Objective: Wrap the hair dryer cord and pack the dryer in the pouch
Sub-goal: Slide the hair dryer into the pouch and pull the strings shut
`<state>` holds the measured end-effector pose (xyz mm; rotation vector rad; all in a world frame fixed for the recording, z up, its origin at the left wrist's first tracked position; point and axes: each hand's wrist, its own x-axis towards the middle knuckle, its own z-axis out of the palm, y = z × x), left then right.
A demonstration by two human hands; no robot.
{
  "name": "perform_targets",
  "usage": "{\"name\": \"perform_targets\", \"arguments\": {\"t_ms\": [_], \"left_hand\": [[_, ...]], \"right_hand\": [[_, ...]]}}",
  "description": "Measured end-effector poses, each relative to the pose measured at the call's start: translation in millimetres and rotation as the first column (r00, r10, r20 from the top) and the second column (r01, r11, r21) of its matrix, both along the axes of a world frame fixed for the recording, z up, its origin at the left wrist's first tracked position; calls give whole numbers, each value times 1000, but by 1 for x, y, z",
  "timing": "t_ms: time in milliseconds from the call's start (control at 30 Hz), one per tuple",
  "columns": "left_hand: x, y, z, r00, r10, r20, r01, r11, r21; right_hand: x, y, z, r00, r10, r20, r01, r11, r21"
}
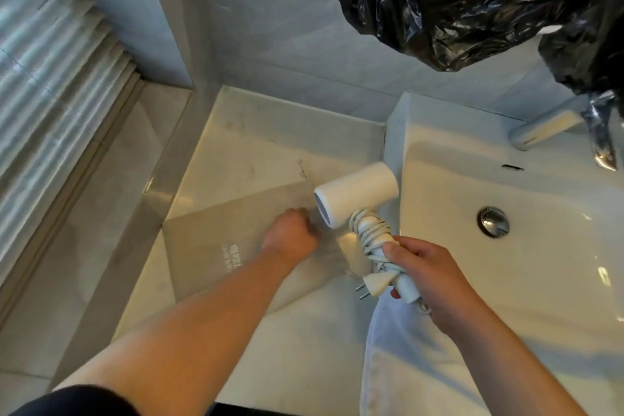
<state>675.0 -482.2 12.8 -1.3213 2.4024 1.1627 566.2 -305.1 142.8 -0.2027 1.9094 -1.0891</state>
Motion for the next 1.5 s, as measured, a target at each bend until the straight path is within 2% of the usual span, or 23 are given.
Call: {"name": "perform_targets", "arguments": {"t_ms": [67,133,200,300,433,567,633,800,933,1100,1267,1433,1500], "left_hand": [[-18,13,-7,992,-79,100,79,997,4],[-25,20,-14,959,-114,259,139,987,-79],[-29,23,-17,929,-112,352,171,975,-142],[-30,18,-19,946,-108,306,157,977,-142],[-13,11,-17,962,-182,206,206,973,-104],[3,5,-6,988,-153,24,153,988,-3],[11,-4,7,985,-173,-12,173,985,-22],[30,-37,44,951,-306,33,308,945,-109],[34,-46,69,932,-357,65,363,913,-186],[44,-35,87,969,-238,-65,212,938,-275],[45,-14,97,953,-211,-217,146,949,-281],[39,-19,99,957,38,-288,-121,953,-278],[35,-27,102,948,99,-301,-173,958,-228]], "right_hand": [[-4,3,5,999,-35,-14,35,999,-5],[-9,7,10,998,-63,-27,63,998,-11],[-14,11,14,997,-68,-42,67,998,-16],[-18,17,17,996,-59,-61,59,998,-9],[-17,23,18,997,-55,-63,55,998,3],[-11,26,16,998,-40,-52,40,999,-3],[-7,25,18,999,-27,-35,26,1000,-16],[1,19,22,999,39,-31,-40,999,-25],[9,10,23,988,143,-53,-141,989,33],[21,4,22,976,214,-39,-211,975,72],[35,8,21,986,164,-21,-163,985,58],[46,14,19,990,126,-69,-123,991,55],[49,15,19,990,124,-74,-120,991,56]]}}
